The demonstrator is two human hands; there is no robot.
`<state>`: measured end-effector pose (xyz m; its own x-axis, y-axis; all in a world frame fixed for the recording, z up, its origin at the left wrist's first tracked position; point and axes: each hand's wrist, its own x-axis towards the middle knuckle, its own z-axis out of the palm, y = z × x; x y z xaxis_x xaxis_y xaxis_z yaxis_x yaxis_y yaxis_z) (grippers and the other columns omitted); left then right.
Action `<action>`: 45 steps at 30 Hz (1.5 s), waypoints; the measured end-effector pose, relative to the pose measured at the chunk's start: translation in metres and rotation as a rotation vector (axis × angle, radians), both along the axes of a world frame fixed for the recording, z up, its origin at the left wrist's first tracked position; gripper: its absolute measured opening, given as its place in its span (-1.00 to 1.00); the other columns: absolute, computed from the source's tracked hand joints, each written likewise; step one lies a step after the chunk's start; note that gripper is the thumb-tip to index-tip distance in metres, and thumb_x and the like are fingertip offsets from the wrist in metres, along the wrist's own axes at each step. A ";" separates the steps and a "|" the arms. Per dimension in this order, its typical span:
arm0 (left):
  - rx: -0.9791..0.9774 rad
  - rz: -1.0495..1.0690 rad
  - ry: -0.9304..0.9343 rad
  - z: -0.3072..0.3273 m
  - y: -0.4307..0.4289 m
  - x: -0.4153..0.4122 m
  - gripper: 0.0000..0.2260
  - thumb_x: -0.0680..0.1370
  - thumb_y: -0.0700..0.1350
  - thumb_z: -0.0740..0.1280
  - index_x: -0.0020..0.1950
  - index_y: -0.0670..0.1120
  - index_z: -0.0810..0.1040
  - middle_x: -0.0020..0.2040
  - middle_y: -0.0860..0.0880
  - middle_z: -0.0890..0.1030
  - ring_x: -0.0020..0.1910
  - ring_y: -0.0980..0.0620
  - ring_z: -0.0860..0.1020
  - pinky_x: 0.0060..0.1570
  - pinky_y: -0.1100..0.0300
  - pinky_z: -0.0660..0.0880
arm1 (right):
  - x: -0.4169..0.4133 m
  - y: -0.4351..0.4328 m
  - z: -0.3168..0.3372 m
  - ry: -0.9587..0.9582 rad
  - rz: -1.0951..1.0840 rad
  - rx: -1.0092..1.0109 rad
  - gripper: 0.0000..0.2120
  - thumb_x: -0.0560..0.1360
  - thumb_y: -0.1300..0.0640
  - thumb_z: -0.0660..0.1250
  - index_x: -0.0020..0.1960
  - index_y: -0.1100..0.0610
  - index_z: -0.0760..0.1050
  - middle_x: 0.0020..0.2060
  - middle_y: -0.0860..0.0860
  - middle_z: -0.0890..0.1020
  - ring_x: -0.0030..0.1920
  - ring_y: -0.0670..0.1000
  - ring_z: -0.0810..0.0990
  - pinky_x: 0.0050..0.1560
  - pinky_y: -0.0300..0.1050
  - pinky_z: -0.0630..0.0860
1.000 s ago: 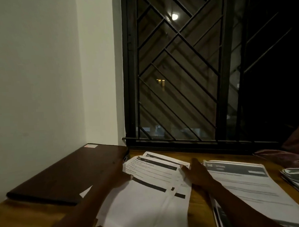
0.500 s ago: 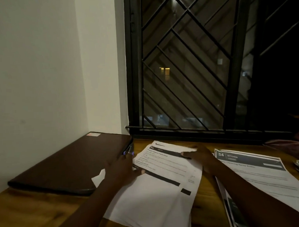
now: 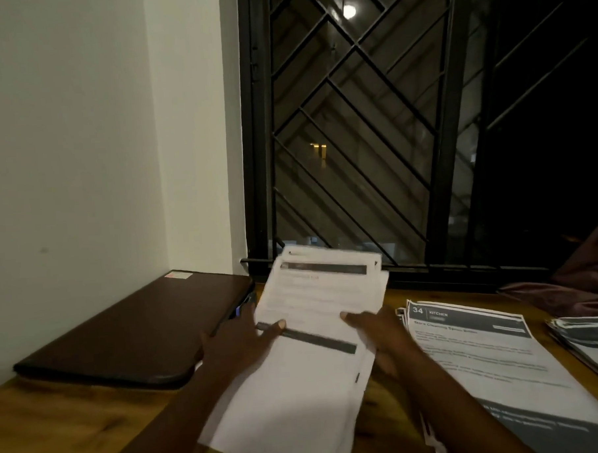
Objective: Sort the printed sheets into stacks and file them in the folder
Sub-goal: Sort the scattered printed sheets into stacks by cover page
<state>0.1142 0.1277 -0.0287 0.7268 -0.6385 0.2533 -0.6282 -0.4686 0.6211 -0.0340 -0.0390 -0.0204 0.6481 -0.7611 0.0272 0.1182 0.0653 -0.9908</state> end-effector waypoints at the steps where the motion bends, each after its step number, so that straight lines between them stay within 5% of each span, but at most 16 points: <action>1: -0.197 -0.074 0.108 0.010 0.001 -0.001 -0.46 0.49 0.23 0.35 0.37 0.00 0.38 0.21 0.03 0.58 0.20 -0.03 0.57 0.20 0.16 0.50 | -0.006 -0.004 0.011 -0.063 0.039 0.007 -0.75 0.42 0.32 0.43 0.09 0.19 0.58 0.07 0.15 0.66 0.03 0.16 0.65 0.16 0.15 0.53; 4: -0.511 -0.073 0.195 0.060 0.010 -0.004 -0.70 0.48 -0.03 0.46 0.16 -0.06 0.50 -0.05 0.05 0.63 -0.20 0.25 0.60 -0.30 0.47 0.47 | -0.024 -0.006 0.051 -0.185 0.183 -0.070 -0.68 0.44 0.30 0.40 0.19 0.20 0.54 0.09 0.12 0.66 0.06 0.12 0.66 0.09 0.02 0.58; 7: -0.644 -0.270 0.479 0.092 0.010 -0.001 -0.71 0.44 -0.10 0.47 0.13 -0.14 0.59 0.03 -0.07 0.69 -0.08 0.08 0.68 -0.03 0.25 0.59 | -0.033 0.003 0.086 -0.283 0.276 -0.151 -0.69 0.48 0.23 0.36 0.22 0.14 0.51 0.11 0.09 0.66 0.05 0.08 0.67 -0.02 -0.05 0.63; 10: -0.852 -0.218 0.468 0.104 0.007 -0.002 -0.82 0.46 -0.23 0.44 0.06 -0.11 0.62 0.04 -0.10 0.69 0.01 -0.06 0.67 0.08 0.08 0.57 | -0.037 0.003 0.100 -0.348 0.365 -0.106 -0.61 0.47 0.11 0.36 0.28 0.15 0.48 0.14 0.13 0.64 0.12 0.16 0.63 0.11 0.11 0.57; 15: -0.999 -0.222 0.273 0.123 0.012 -0.016 -0.74 0.50 -0.23 0.41 0.18 -0.07 0.54 0.04 0.07 0.65 -0.06 0.20 0.65 -0.12 0.37 0.56 | -0.029 0.015 0.100 -0.248 0.181 -0.261 -0.81 0.50 0.22 0.35 0.11 0.12 0.54 0.06 0.14 0.66 -0.06 0.05 0.68 -0.05 -0.10 0.61; 18: -0.998 -0.245 0.091 0.142 0.016 -0.032 -0.70 0.51 -0.23 0.40 0.20 -0.02 0.47 0.03 0.15 0.61 -0.08 0.29 0.62 -0.13 0.42 0.53 | -0.025 0.025 0.126 -0.261 -0.002 -0.433 -0.87 0.52 0.21 0.33 0.04 0.03 0.55 0.06 0.08 0.65 -0.03 0.02 0.64 0.04 -0.08 0.57; 22: -0.888 -0.142 -0.122 0.159 0.022 -0.023 -0.71 0.55 -0.18 0.38 0.22 0.01 0.41 0.10 0.08 0.57 0.04 0.18 0.57 -0.02 0.33 0.53 | -0.028 0.037 0.139 -0.239 0.100 -0.315 -0.89 0.53 0.23 0.33 -0.02 0.04 0.55 0.02 0.12 0.66 0.00 0.11 0.64 0.08 0.03 0.57; 26: -0.618 -0.081 -0.031 0.138 0.016 0.003 -0.62 0.47 -0.20 0.46 0.21 -0.07 0.40 0.09 -0.02 0.57 0.06 -0.04 0.58 -0.03 0.14 0.55 | -0.033 0.040 0.090 -0.005 0.155 -0.223 -0.90 0.49 0.29 0.36 -0.03 0.14 0.57 -0.12 0.11 0.67 -0.13 0.07 0.64 -0.06 -0.04 0.60; 30: -0.110 -0.065 0.090 0.065 0.003 0.018 -0.31 0.21 -0.14 0.61 0.24 -0.17 0.36 0.04 -0.04 0.53 0.04 0.23 0.54 0.06 0.33 0.42 | -0.028 0.028 0.016 0.400 0.098 -0.400 -0.77 0.40 0.21 0.43 0.06 0.19 0.61 0.01 0.13 0.68 -0.05 0.09 0.64 0.06 0.07 0.59; 32: 0.017 -0.068 0.183 0.035 -0.003 0.014 -0.02 0.11 -0.03 0.60 0.46 -0.18 0.26 0.30 -0.14 0.47 0.29 -0.01 0.49 0.28 0.11 0.42 | -0.020 0.026 -0.014 0.578 0.085 -0.539 -0.65 0.40 0.05 0.41 0.18 0.07 0.55 0.16 0.05 0.61 0.07 0.04 0.59 0.13 0.02 0.55; 34: 0.103 -0.043 0.165 0.019 -0.007 0.007 -0.09 0.32 -0.13 0.57 0.53 -0.11 0.12 0.42 -0.10 0.37 0.39 -0.10 0.38 0.35 0.13 0.31 | -0.008 0.016 -0.036 0.737 -0.013 -0.677 -0.42 0.26 -0.24 0.32 0.26 -0.11 0.45 0.31 -0.03 0.50 0.26 0.09 0.48 0.25 0.10 0.46; 37: 0.144 0.019 0.070 -0.001 -0.014 0.005 -0.17 0.35 -0.13 0.56 0.49 -0.12 0.17 0.43 -0.12 0.36 0.38 -0.10 0.37 0.33 0.11 0.37 | 0.021 -0.029 -0.078 0.728 -0.078 -0.679 -0.33 0.16 -0.35 0.20 0.23 -0.15 0.41 0.35 0.02 0.45 0.28 0.16 0.47 0.22 0.16 0.48; 41: 0.061 0.099 0.097 -0.002 -0.023 0.013 -0.07 0.28 -0.11 0.60 0.51 -0.15 0.15 0.42 -0.17 0.34 0.38 -0.16 0.36 0.35 -0.04 0.35 | 0.005 0.008 -0.035 0.515 -0.109 -0.619 -0.95 0.41 0.03 0.33 -0.12 -0.06 0.50 -0.01 -0.03 0.62 0.13 0.13 0.56 0.21 0.10 0.49; 45: -0.036 0.113 0.237 -0.002 -0.027 0.026 -0.16 0.26 -0.17 0.61 0.43 -0.22 0.26 0.33 -0.17 0.48 0.28 -0.15 0.48 0.29 -0.03 0.43 | -0.004 0.014 -0.020 0.403 -0.086 -0.436 -0.78 0.49 0.23 0.34 0.14 0.12 0.56 0.06 0.00 0.63 0.03 0.02 0.59 -0.14 -0.30 0.51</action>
